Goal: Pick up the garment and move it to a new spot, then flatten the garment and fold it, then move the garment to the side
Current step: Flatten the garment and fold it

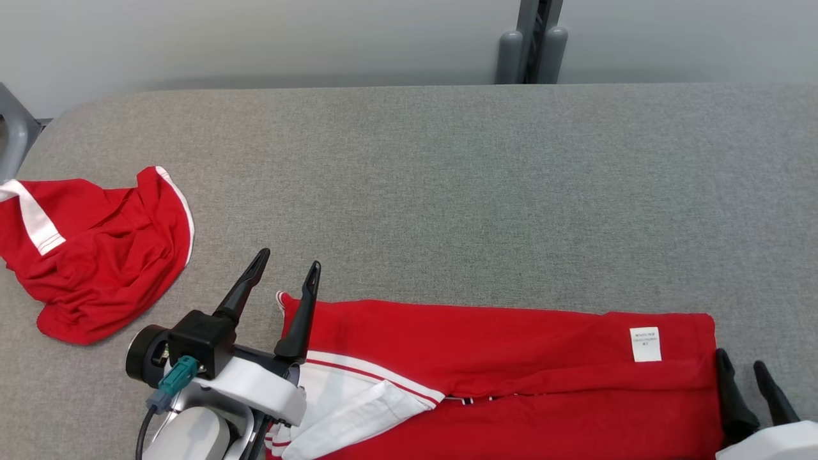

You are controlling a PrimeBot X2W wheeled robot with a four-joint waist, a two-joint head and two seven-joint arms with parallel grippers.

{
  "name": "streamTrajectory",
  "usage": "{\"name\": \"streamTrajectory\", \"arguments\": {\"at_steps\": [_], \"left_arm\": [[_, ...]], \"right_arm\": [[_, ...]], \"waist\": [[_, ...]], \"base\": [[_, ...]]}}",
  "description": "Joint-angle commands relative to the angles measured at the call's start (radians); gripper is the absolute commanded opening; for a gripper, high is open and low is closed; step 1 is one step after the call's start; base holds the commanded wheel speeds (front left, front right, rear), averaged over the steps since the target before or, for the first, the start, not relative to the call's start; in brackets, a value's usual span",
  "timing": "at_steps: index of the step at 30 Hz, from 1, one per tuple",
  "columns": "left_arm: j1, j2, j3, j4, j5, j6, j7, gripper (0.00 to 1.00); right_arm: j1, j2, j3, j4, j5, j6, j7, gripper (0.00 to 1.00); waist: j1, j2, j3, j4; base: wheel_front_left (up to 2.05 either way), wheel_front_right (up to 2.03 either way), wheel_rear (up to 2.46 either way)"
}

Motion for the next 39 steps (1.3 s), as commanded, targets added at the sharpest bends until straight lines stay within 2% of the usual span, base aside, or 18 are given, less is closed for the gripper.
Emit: {"name": "streamTrajectory", "arguments": {"at_steps": [1, 6, 13, 14, 15, 16, 17, 18, 31, 39], "left_arm": [[-0.010, -0.004, 0.015, 0.008, 0.015, -0.012, -0.006, 1.00], [0.000, -0.019, 0.040, 0.025, 0.042, -0.034, -0.006, 1.00], [0.007, -0.029, 0.067, 0.037, 0.065, -0.055, -0.006, 1.00], [0.010, -0.034, 0.075, 0.040, 0.071, -0.057, -0.006, 1.00], [0.011, -0.036, 0.079, 0.041, 0.073, -0.060, -0.006, 1.00], [0.013, -0.038, 0.082, 0.042, 0.076, -0.063, -0.006, 1.00], [0.015, -0.041, 0.086, 0.044, 0.078, -0.064, -0.006, 1.00], [0.017, -0.043, 0.089, 0.045, 0.080, -0.066, -0.006, 1.00], [0.026, -0.064, 0.125, 0.057, 0.111, -0.091, -0.006, 1.00], [0.019, -0.071, 0.135, 0.066, 0.125, -0.101, -0.006, 1.00]], "right_arm": [[-0.012, -0.001, 0.018, 0.037, 0.020, 0.000, -0.005, 1.00], [-0.040, 0.001, 0.068, 0.114, 0.077, 0.000, -0.002, 1.00], [-0.057, -0.006, 0.155, 0.151, 0.133, 0.000, 0.004, 1.00], [-0.060, -0.006, 0.178, 0.154, 0.153, 0.000, 0.005, 0.94], [-0.061, -0.010, 0.190, 0.157, 0.162, 0.000, 0.005, 0.60], [-0.062, -0.015, 0.198, 0.159, 0.170, 0.000, 0.005, 0.39], [-0.065, -0.020, 0.205, 0.160, 0.175, 0.000, 0.004, 0.08], [-0.069, -0.025, 0.210, 0.160, 0.178, 0.000, 0.003, 0.00], [-0.114, -0.110, 0.169, 0.158, 0.162, -0.001, -0.003, 0.00], [-0.176, -0.234, 0.146, 0.223, 0.146, -0.001, -0.003, 0.00]], "waist": [[0.0000, -0.0001, 0.002, 0.004], [0.0000, -0.0001, 0.007, 0.009], [0.0000, -0.0001, 0.008, 0.012], [0.0000, -0.0001, 0.007, 0.013], [0.0000, -0.0001, 0.006, 0.014], [0.0000, -0.0001, 0.005, 0.014], [0.0000, -0.0001, 0.004, 0.014], [0.0000, -0.0001, 0.003, 0.014], [0.0000, -0.0001, -0.001, 0.013], [0.0000, -0.0001, 0.006, 0.014]], "base": [[0.00, 0.00, 0.00], [0.00, 0.00, 0.00], [0.00, 0.00, 0.00], [0.00, 0.00, 0.00], [0.00, 0.00, 0.00], [0.00, 0.00, 0.00], [0.00, 0.00, 0.00], [0.00, 0.00, 0.00], [0.00, 0.00, 0.00], [0.00, 0.00, 0.00]]}}
